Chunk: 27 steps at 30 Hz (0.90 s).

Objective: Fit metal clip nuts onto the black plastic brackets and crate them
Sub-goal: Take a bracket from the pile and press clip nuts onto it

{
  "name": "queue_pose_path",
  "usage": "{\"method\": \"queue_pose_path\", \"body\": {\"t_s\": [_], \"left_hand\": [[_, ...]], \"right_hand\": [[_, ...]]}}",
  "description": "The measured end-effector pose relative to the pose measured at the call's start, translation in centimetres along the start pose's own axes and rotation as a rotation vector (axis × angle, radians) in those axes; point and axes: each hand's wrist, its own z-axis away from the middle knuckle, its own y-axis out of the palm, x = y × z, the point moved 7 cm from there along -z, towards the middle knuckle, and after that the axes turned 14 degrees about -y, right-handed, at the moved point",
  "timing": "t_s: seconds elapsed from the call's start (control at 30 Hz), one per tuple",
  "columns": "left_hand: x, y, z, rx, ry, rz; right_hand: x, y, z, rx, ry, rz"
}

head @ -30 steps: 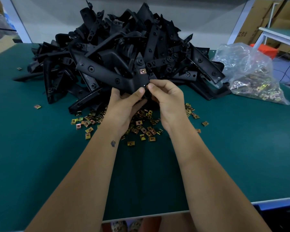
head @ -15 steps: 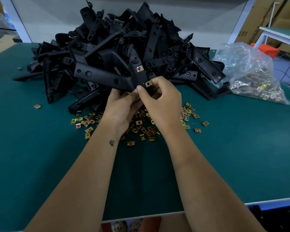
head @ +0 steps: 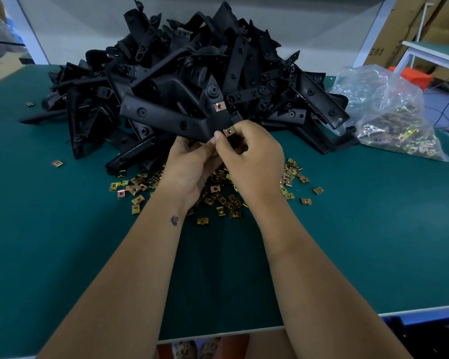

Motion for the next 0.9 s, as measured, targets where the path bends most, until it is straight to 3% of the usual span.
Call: {"method": "queue_pose_path", "body": {"t_s": [0.37,0.9], "left_hand": [[0.0,0.1,0.1,0.001,0.003,0.002],[0.1,0.5,0.4,-0.031,-0.047,-0.019]], "right_hand": [[0.8,-0.5,0.0,-0.080,-0.081,0.095],[1.4,0.4,0.0,-0.004,-0.083,0.105]]}}
